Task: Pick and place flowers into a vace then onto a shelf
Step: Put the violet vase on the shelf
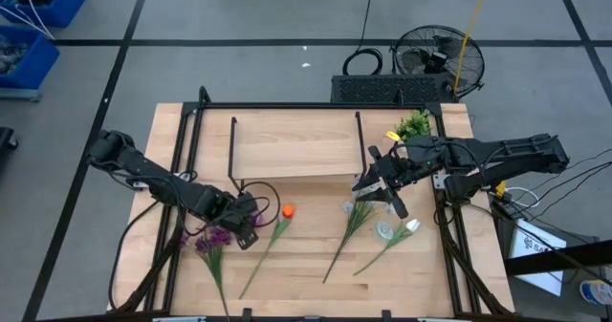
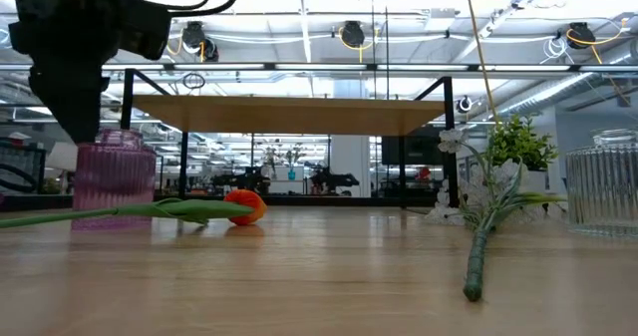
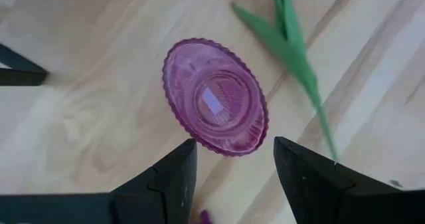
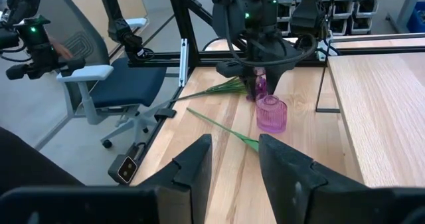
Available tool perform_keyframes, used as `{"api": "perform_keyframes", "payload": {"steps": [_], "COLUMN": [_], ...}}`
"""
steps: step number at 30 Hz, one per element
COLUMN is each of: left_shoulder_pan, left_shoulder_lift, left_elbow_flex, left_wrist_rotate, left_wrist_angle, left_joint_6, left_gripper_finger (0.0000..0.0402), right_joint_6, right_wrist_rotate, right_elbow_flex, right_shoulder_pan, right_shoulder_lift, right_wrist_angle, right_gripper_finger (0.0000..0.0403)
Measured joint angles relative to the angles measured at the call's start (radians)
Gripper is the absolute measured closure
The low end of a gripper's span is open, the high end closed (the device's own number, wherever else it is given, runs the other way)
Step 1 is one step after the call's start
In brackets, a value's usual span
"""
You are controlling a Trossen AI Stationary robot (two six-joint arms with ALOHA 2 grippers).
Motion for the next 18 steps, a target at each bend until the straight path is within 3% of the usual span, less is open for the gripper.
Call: {"api": "perform_keyframes", "payload": {"steps": [12, 18], "left_shoulder_pan": [0.015, 0.033], "left_shoulder_lift": [0.000, -0.001], "left_elbow_flex": [0.001, 0.001], "left_wrist_rotate": [-0.053, -0.094], "left_wrist_angle": [0.032, 0.032], "left_joint_6": [-0.102, -0.059], "left_gripper_finger": [0.0197, 0.0197], "right_joint_6": [0.000, 0.000], "right_wrist_rotate": [0.000, 0.000], "right_elbow_flex": [0.000, 0.000], "right_shoulder_pan": [0.000, 0.000], "right_shoulder_lift": [0.000, 0.000], "right_wrist_angle": [0.000, 0.000], "right_gripper_finger": [0.0287, 0.0287]}}
